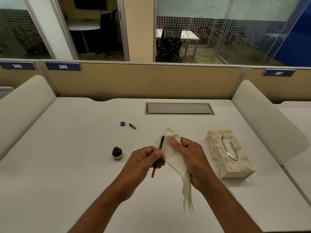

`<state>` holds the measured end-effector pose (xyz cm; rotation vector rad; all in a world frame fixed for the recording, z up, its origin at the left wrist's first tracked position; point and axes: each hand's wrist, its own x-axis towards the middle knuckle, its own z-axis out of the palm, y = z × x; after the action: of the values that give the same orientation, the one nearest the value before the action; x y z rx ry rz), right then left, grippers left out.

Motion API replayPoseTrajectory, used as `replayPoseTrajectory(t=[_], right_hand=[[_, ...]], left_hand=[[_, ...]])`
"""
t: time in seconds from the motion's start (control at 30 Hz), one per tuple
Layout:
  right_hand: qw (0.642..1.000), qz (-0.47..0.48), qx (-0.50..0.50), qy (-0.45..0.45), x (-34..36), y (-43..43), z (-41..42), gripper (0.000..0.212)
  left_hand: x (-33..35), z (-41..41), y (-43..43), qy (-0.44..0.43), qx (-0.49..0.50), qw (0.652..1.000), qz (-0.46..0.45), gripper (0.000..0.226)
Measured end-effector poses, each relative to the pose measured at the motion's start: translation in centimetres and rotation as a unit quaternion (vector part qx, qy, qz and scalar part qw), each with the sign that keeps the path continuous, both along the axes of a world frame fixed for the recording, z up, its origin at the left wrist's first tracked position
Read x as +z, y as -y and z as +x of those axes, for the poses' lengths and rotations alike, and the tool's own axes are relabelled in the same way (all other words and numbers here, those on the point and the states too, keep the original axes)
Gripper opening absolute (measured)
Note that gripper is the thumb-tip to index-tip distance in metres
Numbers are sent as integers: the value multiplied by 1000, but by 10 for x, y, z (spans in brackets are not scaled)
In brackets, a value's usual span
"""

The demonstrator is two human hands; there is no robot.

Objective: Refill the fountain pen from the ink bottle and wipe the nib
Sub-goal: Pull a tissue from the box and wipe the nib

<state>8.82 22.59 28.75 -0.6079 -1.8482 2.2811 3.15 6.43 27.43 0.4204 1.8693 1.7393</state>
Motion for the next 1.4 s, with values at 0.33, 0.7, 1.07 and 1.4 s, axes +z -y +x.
replayPoseTrajectory(t=[0.33,0.7,1.07,1.4], right_hand=[[996,25,80,27,21,-9,12,26],[988,-87,122,40,32,-39,37,33],[969,-183,137,98,20,-30,39,48],[920,-332,165,130,14,12,5,22]], left_hand=[[18,17,12,-14,-34,999,-9,31],[31,58,-11,-45,-23,998,-27,31],[27,62,5,-11,-33,999,-37,29],[31,31,51,25,-55,998,-18,30]])
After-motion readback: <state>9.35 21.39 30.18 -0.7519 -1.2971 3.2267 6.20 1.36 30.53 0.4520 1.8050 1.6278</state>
